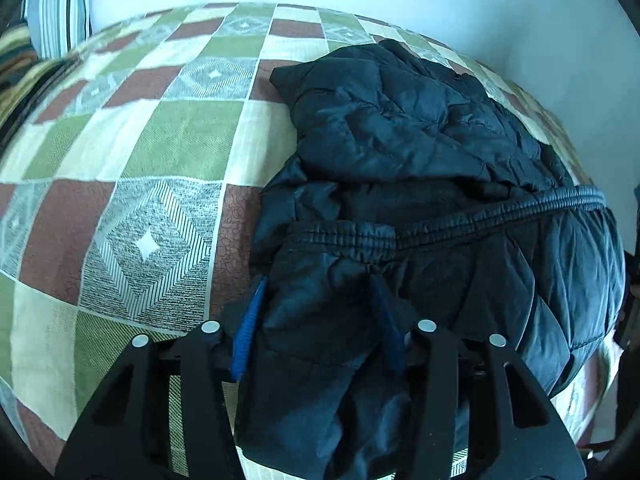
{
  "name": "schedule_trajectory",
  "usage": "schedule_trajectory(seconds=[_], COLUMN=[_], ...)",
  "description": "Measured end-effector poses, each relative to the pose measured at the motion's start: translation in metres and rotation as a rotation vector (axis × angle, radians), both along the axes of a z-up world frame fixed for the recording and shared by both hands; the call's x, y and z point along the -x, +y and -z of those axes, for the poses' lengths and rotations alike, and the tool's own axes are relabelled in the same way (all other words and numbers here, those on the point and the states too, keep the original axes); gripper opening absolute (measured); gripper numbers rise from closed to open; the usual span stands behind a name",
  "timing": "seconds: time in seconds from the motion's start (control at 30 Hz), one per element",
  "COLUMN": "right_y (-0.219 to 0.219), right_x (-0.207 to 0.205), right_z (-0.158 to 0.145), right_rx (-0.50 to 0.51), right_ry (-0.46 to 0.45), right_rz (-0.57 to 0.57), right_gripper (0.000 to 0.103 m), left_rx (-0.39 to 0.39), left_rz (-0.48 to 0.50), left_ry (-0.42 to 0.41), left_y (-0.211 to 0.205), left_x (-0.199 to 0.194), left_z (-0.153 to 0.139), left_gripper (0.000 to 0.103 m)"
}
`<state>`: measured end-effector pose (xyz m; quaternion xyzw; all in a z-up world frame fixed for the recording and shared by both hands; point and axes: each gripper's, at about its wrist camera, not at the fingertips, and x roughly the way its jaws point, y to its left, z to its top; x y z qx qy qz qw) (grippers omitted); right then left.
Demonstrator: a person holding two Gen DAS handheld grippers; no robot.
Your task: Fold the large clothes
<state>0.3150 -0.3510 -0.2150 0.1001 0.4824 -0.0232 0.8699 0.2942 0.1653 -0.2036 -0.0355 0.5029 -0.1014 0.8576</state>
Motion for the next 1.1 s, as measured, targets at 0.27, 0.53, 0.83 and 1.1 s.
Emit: schedule_trajectory(seconds=[0.27,0.53,0.83,1.1], right_y=[-0.002,-0.001,-0.011,-0.017], right_x=[0.009,0.022,0.028,0.009], right_z=[-0.004,-0.02,-0.053,-0.077], right_rx=[-0.003,0.005,-0.022,-0.021], right_ry=[-0.029,-0.089,-0.178,-0.244], right_rz=[0.018,0.039,0.061,0.066], right_gripper=[0.025,0.014,0.012,0.011], left_rx=[-0.086,-0.091,-0.084,-0.105], left_rz=[0.003,-0.027,-0.09,-0.098], left_ry=[-0.03,-0.101,-0.233,-0.302], left_y=[-0.007,-0.004,-0.003,-0.009], left_x=[0.006,0.016,0.013,-0.016], left_z=[-0.01,-0.032,-0.074,-0.098], left_gripper=[0.028,0.008,0.006,0.006])
